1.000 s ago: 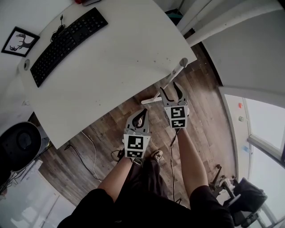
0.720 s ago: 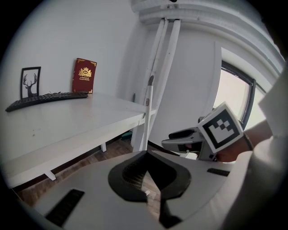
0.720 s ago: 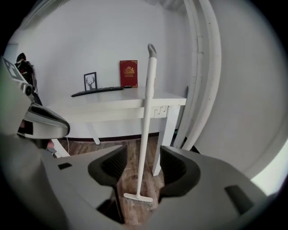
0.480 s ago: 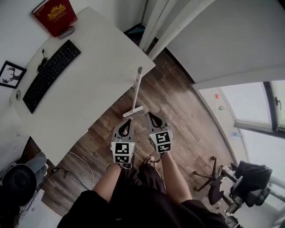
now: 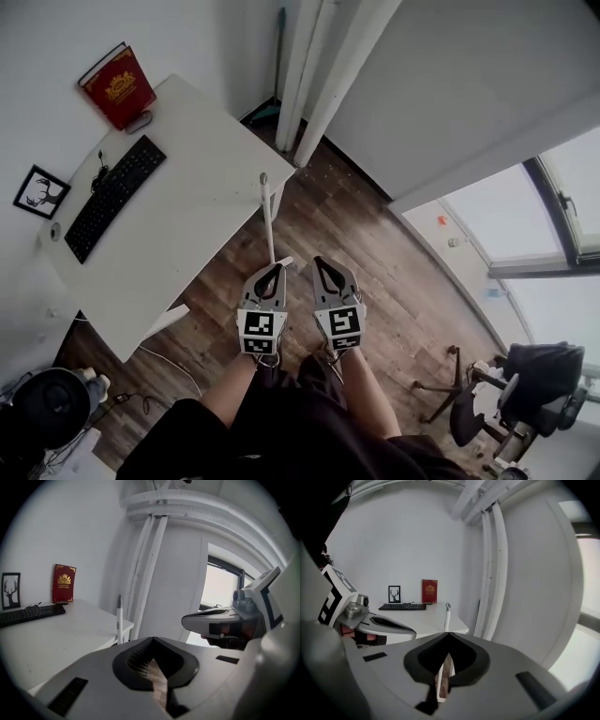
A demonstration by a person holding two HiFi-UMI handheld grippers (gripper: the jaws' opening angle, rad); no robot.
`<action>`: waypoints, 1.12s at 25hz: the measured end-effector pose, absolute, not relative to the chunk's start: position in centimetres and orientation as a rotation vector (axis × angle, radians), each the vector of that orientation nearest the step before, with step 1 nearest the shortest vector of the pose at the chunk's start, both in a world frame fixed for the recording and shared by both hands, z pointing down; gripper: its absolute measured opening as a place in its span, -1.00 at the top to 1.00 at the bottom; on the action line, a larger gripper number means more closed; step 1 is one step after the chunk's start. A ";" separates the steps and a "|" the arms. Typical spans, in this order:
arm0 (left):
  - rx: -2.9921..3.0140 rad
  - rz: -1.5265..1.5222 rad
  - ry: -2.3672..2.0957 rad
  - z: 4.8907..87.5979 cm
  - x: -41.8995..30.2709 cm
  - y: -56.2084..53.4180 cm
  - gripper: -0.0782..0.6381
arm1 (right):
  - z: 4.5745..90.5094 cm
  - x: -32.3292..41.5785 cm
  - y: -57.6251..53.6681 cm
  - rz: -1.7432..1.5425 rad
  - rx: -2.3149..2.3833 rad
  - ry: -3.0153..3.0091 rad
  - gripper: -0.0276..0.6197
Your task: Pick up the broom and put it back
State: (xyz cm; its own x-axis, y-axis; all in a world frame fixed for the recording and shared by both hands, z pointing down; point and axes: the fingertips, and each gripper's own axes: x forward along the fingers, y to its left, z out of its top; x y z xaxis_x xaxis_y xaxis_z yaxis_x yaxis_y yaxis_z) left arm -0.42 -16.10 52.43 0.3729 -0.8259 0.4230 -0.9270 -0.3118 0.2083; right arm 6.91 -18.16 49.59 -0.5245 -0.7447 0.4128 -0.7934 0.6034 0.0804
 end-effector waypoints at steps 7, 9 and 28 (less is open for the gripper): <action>2.261 0.299 -1.673 46.8 3.5 -14.6 0.79 | 43.7 10.8 -17.0 0.032 1.224 -2.554 0.85; 2.238 0.271 -1.723 45.7 5.0 -13.3 0.79 | 41.8 12.0 -15.9 -0.017 1.204 -2.593 0.85; 2.231 0.175 -1.885 39.6 19.4 -6.3 0.79 | 35.8 24.0 -8.4 -0.184 1.099 -2.754 0.85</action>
